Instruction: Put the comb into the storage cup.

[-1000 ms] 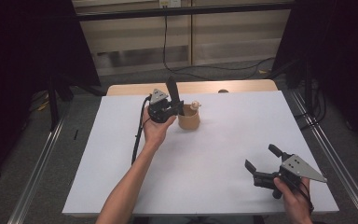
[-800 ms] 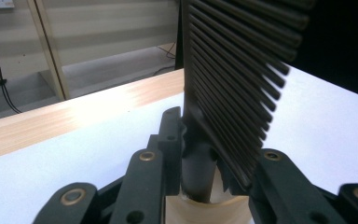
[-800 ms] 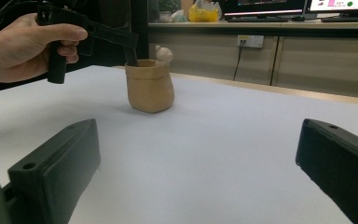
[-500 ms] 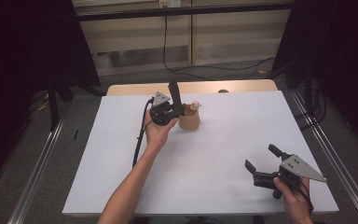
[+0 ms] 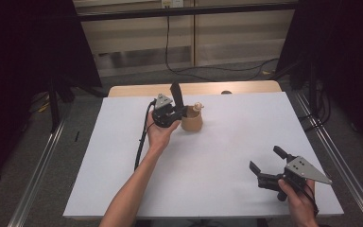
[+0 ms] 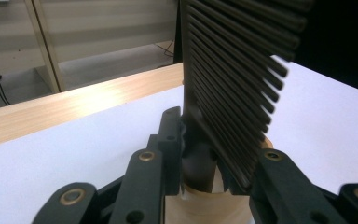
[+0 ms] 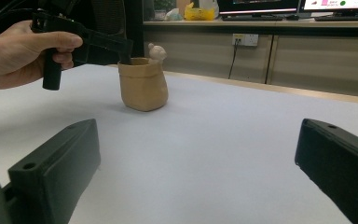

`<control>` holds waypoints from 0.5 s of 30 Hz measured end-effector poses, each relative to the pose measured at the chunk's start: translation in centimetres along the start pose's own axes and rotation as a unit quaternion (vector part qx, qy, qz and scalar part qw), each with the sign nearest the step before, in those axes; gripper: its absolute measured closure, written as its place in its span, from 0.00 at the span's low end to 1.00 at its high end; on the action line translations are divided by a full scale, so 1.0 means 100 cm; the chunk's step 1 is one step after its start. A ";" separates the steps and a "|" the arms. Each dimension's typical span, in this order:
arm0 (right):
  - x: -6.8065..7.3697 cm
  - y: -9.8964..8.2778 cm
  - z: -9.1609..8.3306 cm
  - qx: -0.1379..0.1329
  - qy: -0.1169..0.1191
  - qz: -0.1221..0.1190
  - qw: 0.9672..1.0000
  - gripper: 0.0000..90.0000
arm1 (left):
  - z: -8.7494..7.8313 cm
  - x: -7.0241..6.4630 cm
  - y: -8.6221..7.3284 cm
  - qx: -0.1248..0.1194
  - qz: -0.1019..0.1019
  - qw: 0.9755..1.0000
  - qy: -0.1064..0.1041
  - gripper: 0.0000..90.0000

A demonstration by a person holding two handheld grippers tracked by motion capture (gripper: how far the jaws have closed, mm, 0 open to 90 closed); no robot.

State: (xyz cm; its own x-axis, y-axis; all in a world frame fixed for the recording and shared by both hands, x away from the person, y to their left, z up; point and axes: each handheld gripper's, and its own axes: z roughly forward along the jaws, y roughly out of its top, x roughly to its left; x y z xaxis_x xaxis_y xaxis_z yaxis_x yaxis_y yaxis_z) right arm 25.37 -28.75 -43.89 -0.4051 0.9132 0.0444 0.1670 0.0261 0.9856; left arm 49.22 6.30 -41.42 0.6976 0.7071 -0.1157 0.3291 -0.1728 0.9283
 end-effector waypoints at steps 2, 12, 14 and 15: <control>0.000 0.000 0.001 0.000 0.003 -0.001 1.000 0.00 | -0.001 0.001 0.000 0.002 -0.003 1.000 -0.001 0.81; -0.001 0.000 0.001 0.000 -0.002 0.000 1.000 0.00 | -0.001 0.003 -0.002 0.011 -0.013 1.000 0.002 0.65; -0.002 0.000 0.001 0.000 -0.002 -0.001 1.000 0.00 | -0.001 0.002 -0.003 0.009 -0.012 1.000 0.006 0.59; -0.001 0.000 0.002 0.000 -0.002 -0.001 1.000 0.00 | -0.002 0.003 -0.004 0.008 -0.007 1.000 0.011 0.54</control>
State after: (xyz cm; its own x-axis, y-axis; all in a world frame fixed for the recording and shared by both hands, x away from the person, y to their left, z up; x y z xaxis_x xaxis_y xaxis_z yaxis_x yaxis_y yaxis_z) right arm 25.56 -28.79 -43.97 -0.4027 0.9144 0.0410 0.1659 0.0289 0.9857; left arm 49.17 6.69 -41.73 0.6792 0.7240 -0.1203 0.3483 -0.1738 0.9211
